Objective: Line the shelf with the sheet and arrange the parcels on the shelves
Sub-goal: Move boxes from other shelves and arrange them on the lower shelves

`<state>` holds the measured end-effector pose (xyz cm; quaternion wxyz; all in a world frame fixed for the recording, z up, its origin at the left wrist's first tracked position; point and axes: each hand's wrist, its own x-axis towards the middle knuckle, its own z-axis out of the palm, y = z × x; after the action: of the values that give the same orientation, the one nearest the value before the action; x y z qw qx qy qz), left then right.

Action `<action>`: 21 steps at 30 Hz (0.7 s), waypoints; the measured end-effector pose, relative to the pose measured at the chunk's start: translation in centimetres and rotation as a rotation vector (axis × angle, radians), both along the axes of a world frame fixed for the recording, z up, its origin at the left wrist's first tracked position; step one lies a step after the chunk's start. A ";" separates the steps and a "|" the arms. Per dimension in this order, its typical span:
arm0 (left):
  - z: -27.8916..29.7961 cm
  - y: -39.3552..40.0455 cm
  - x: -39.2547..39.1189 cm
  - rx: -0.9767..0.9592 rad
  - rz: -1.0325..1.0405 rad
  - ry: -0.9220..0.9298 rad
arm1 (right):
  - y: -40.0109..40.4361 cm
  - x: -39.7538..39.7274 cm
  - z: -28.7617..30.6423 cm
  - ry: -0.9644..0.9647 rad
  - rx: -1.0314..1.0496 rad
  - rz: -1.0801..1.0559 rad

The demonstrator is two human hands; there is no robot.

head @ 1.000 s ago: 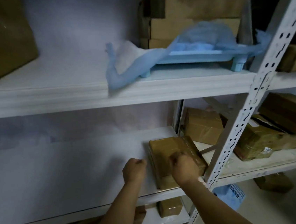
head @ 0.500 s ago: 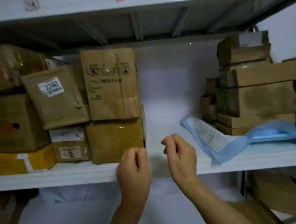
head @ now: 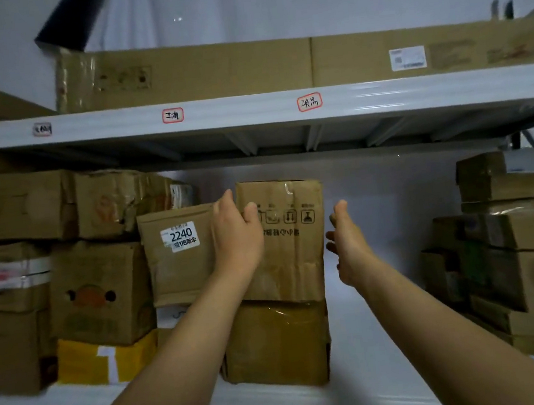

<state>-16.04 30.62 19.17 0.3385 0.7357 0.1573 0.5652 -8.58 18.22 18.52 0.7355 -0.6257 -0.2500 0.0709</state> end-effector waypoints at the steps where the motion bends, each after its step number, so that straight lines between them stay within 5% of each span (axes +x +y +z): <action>1: 0.3 0.0 0.5 -0.026 -0.040 0.051 | 0.1 0.4 0.1 0.001 0.021 0.026; 4: 0.5 -0.9 1.3 -0.102 -0.089 0.112 | -0.3 0.6 0.0 -0.067 0.038 0.064; 9: 0.0 -3.3 1.2 -0.165 -0.241 -0.054 | -1.1 1.1 0.1 -0.040 0.123 0.137; 21: -1.9 -10.6 0.7 -0.091 -0.489 -0.105 | -8.7 0.2 -0.4 0.030 0.450 -0.034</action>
<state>-15.30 20.06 17.31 0.5057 0.7055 -0.0177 0.4962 -8.38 9.50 18.16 0.8613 -0.4487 -0.2381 0.0102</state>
